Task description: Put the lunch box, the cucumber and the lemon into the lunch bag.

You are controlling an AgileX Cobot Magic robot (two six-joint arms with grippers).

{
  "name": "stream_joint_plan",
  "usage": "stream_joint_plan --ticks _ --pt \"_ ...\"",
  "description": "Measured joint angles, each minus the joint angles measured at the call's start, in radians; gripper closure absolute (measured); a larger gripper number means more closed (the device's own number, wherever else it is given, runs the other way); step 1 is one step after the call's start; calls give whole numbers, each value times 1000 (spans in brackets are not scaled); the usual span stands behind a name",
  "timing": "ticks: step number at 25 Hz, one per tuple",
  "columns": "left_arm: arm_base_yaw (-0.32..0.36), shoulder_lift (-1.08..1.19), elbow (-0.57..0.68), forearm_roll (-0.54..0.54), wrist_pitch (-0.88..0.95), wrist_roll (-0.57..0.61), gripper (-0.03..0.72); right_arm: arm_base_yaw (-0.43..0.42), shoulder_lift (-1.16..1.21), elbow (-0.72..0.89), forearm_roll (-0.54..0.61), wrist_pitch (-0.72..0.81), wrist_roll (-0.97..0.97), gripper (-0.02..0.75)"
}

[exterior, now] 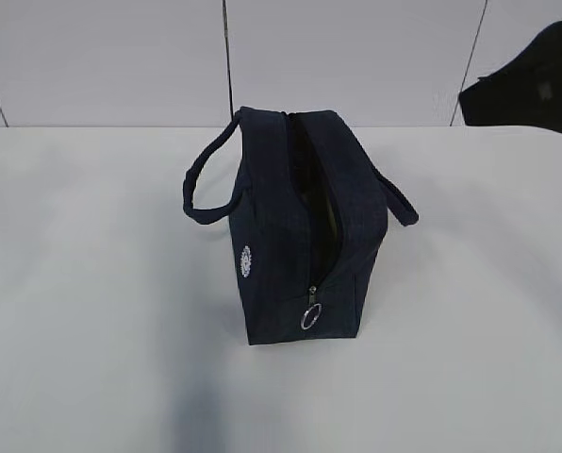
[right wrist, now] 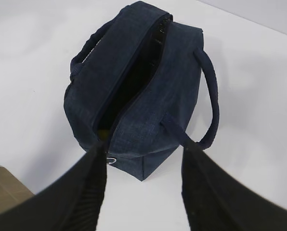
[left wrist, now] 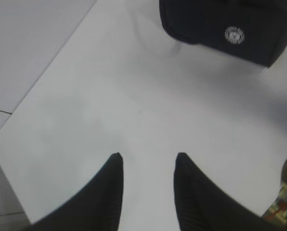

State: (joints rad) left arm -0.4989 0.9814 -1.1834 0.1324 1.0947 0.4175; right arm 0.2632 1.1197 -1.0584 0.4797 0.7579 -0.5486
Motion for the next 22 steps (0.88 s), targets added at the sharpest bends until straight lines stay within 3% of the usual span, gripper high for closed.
stream_joint_plan --ticks 4,8,15,22 --pt "0 -108 116 -106 -102 -55 431 0 -38 45 -1 -14 0 358" --pt "0 -162 284 -282 -309 -74 434 0 -86 124 0 -55 -3 358" --pt "0 -96 513 -573 -651 -69 426 0 -147 227 41 -102 -9 358" --pt "-41 139 526 -930 -786 234 420 0 -150 352 251 -152 -221 358"
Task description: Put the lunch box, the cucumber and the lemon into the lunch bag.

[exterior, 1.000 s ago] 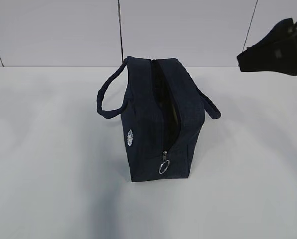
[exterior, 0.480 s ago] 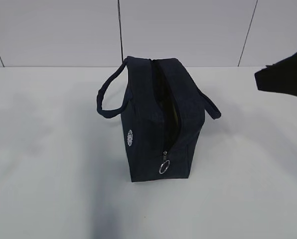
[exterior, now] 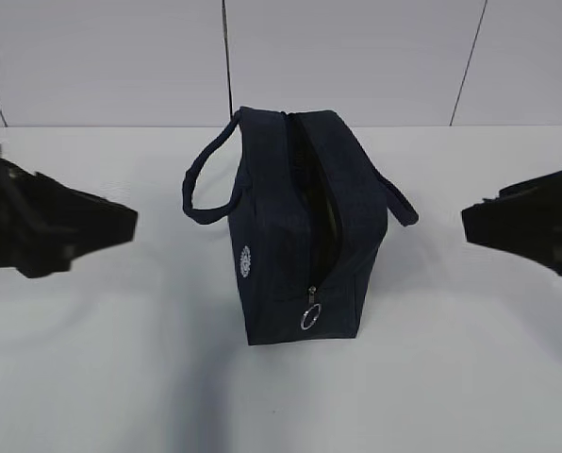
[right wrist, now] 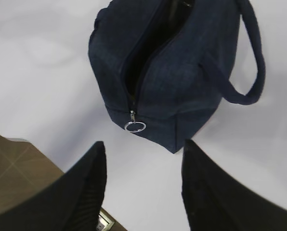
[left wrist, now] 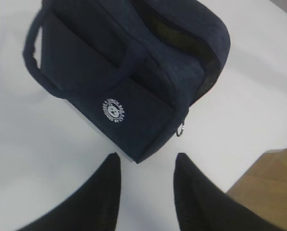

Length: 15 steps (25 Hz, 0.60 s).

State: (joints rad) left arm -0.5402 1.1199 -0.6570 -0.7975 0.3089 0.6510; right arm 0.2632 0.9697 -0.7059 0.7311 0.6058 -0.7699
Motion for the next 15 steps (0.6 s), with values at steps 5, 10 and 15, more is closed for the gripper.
stream_joint_plan --ticks 5,10,15 --pt "-42 163 -43 -264 -12 248 415 0 14 115 316 -26 -352 358" --pt "-50 274 -131 -397 -5 373 412 0 79 216 697 -48 -803 358" --pt "-50 402 -211 -442 48 399 412 0 191 230 941 -30 -1079 358"
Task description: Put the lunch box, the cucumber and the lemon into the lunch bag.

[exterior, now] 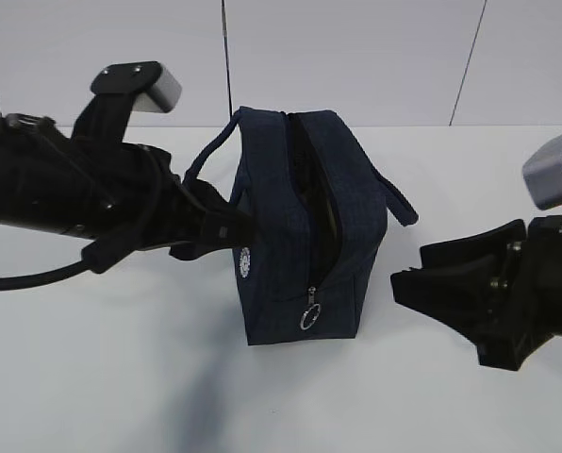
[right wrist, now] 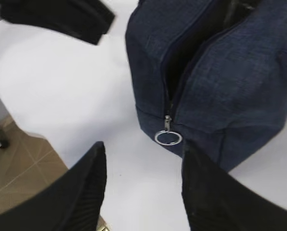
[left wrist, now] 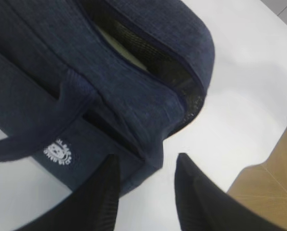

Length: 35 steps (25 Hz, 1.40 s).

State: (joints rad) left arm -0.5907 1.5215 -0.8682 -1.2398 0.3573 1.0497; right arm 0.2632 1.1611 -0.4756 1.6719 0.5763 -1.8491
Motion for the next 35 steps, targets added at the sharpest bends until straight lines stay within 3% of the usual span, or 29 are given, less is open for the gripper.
stream_joint_plan --ticks 7,14,23,26,30,35 --pt "0 117 -127 -11 59 2 411 0 161 0 89 72 -137 358" --pt "0 174 -143 -16 83 3 411 0 216 0 127 76 -256 358" --pt "0 184 -154 -143 88 4 419 0 224 0 110 80 -381 358" --pt "0 184 -154 -169 65 4 489 0 241 0 109 80 -384 358" --pt "0 185 -154 -169 61 4 657 0 266 0 109 91 -389 358" --pt "0 203 -156 -180 61 4 693 0 315 -2 120 108 -430 358"
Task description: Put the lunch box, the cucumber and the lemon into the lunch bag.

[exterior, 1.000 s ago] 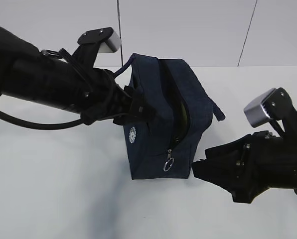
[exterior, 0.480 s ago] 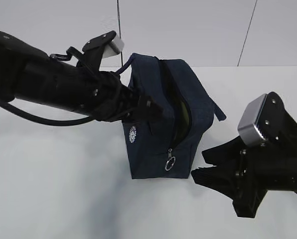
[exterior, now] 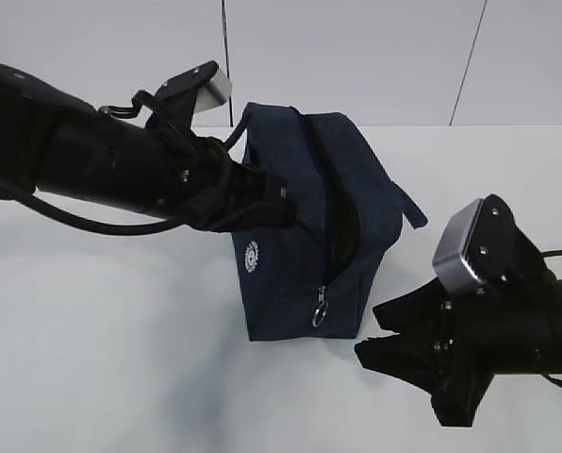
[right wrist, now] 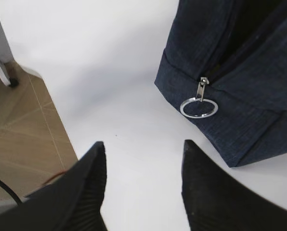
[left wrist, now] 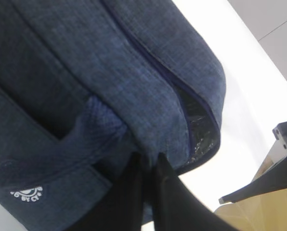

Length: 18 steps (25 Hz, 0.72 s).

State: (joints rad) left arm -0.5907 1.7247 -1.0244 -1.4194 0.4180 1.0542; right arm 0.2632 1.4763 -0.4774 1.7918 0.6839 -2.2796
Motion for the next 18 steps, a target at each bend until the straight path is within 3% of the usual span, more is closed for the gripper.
stream_joint_plan --ticks 6,18 --pt "0 0 0 -1 7 0 694 0 107 -29 13 12 -165 358" --pt "0 0 0 -1 35 0 694 0 329 -196 16 72 -221 358"
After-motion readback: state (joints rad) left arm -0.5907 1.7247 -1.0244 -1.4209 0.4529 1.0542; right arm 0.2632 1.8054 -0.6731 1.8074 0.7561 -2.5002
